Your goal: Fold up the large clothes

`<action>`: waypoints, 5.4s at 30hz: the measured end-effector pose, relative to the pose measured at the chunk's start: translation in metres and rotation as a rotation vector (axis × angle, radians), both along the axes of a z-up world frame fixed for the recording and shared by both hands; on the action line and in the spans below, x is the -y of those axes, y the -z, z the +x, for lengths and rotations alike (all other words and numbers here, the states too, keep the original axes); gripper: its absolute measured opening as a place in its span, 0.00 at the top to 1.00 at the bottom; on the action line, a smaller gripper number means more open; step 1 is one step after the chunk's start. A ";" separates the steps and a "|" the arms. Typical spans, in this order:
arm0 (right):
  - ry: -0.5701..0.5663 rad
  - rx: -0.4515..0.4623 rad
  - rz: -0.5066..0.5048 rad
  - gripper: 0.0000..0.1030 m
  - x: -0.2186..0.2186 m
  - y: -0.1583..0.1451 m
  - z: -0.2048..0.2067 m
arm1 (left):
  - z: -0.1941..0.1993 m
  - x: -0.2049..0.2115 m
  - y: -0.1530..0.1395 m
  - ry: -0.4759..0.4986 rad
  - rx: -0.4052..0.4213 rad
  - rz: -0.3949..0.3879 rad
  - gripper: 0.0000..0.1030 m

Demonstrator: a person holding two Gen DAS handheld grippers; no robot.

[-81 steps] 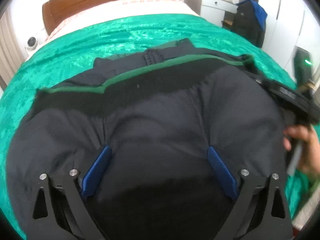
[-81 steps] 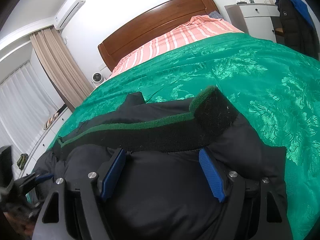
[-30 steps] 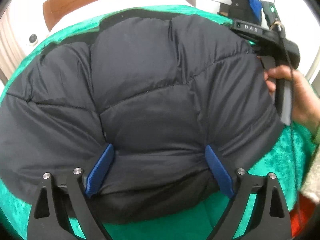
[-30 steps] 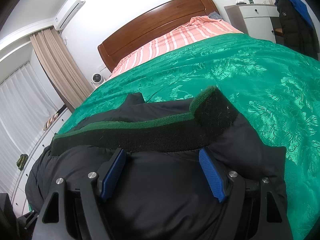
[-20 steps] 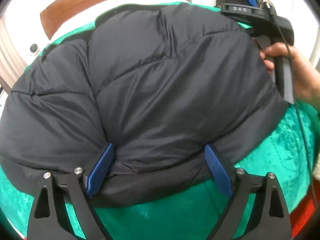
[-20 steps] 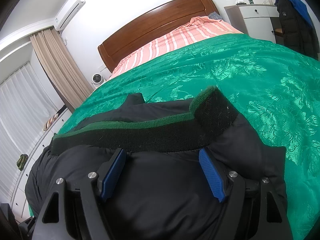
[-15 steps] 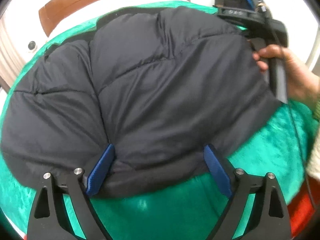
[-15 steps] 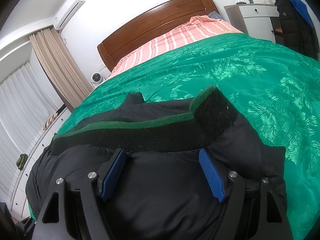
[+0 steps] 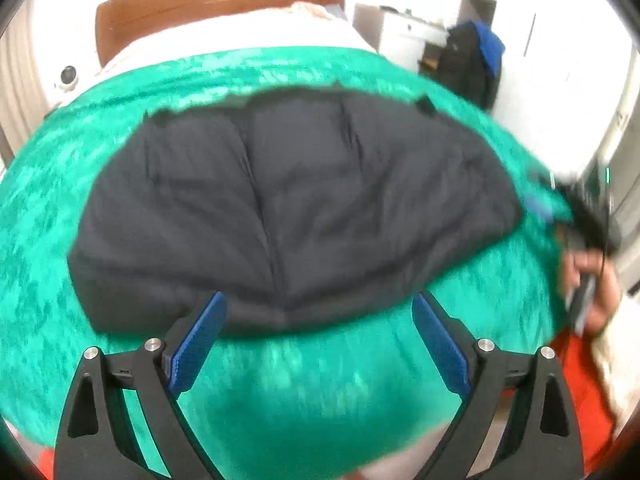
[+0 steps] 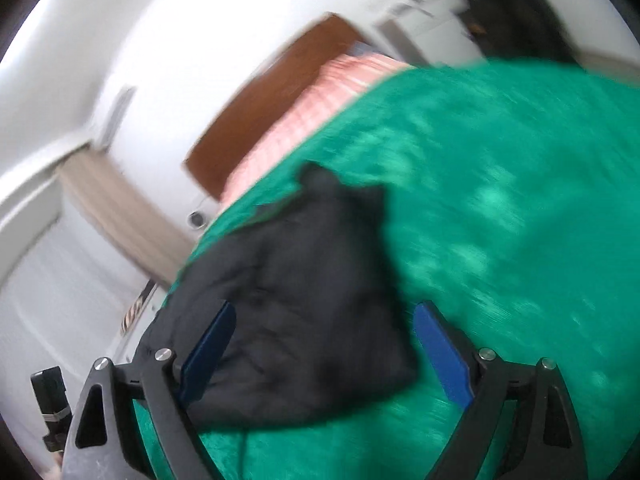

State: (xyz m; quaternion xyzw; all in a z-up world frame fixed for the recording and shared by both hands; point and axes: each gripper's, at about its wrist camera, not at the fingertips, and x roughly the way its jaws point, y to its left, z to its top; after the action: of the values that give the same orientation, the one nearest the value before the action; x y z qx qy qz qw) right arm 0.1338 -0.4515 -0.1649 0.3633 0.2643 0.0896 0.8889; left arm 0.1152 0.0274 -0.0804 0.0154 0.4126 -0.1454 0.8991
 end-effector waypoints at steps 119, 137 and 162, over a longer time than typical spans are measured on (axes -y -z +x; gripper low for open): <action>-0.747 0.234 -0.859 0.28 -0.542 -0.092 0.110 | 0.164 -0.250 0.027 -0.306 -0.203 -0.403 0.32; -0.520 0.016 -0.774 0.03 -0.376 -0.097 0.039 | 0.044 -0.218 -0.051 -0.365 0.050 -0.082 0.12; -0.459 -0.187 -0.546 0.03 -0.321 -0.061 0.035 | 0.014 -0.255 -0.011 -0.289 -0.027 -0.263 0.09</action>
State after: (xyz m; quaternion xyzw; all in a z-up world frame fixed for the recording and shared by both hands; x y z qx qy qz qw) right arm 0.1687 -0.1302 -0.1042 0.0503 0.4332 0.1792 0.8819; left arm 0.1290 0.2825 -0.0694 -0.1637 0.4001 -0.0675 0.8992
